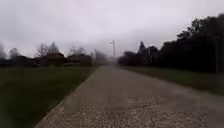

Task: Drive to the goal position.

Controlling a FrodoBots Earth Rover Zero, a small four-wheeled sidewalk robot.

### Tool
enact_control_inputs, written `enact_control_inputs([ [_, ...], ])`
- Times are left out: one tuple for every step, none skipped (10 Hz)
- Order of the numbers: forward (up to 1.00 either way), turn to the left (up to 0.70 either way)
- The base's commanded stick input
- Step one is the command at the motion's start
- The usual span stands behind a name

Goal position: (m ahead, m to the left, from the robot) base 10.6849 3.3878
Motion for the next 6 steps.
enact_control_inputs([
  [0.85,-0.02],
  [0.85,-0.02],
  [0.85,-0.02],
  [0.85,-0.02],
  [0.85,-0.02],
  [0.85,-0.18],
])
